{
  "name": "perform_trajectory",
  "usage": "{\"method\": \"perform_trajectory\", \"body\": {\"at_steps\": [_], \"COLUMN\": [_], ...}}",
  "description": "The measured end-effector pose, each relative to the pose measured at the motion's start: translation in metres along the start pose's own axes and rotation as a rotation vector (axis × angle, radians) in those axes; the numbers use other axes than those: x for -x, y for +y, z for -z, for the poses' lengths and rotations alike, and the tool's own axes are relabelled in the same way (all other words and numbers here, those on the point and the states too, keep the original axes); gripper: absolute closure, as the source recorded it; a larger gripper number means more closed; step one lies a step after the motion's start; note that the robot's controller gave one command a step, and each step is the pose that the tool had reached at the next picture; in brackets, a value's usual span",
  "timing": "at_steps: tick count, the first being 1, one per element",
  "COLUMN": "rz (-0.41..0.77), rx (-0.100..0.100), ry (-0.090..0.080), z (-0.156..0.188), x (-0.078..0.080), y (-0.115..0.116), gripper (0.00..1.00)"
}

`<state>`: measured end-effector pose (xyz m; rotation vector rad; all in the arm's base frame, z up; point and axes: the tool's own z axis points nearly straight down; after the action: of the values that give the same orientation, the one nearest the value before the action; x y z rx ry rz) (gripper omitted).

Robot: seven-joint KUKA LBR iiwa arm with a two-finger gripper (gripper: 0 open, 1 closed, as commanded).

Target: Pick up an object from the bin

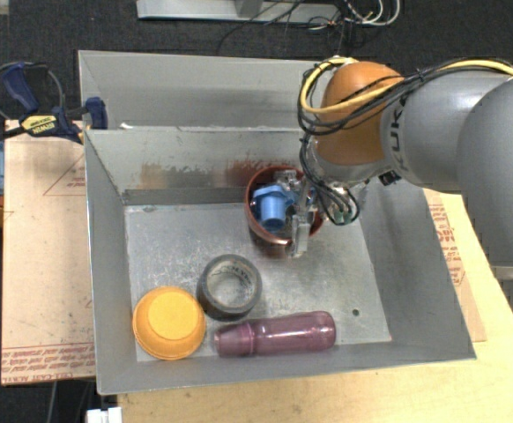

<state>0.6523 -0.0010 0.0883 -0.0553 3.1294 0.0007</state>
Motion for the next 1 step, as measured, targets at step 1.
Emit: {"method": "perform_trajectory", "body": {"at_steps": [1], "rz": [-0.013], "rx": [0.003], "ry": [0.001], "z": [-0.0023], "x": [0.0013], "y": [-0.0082], "gripper": [0.00]}}
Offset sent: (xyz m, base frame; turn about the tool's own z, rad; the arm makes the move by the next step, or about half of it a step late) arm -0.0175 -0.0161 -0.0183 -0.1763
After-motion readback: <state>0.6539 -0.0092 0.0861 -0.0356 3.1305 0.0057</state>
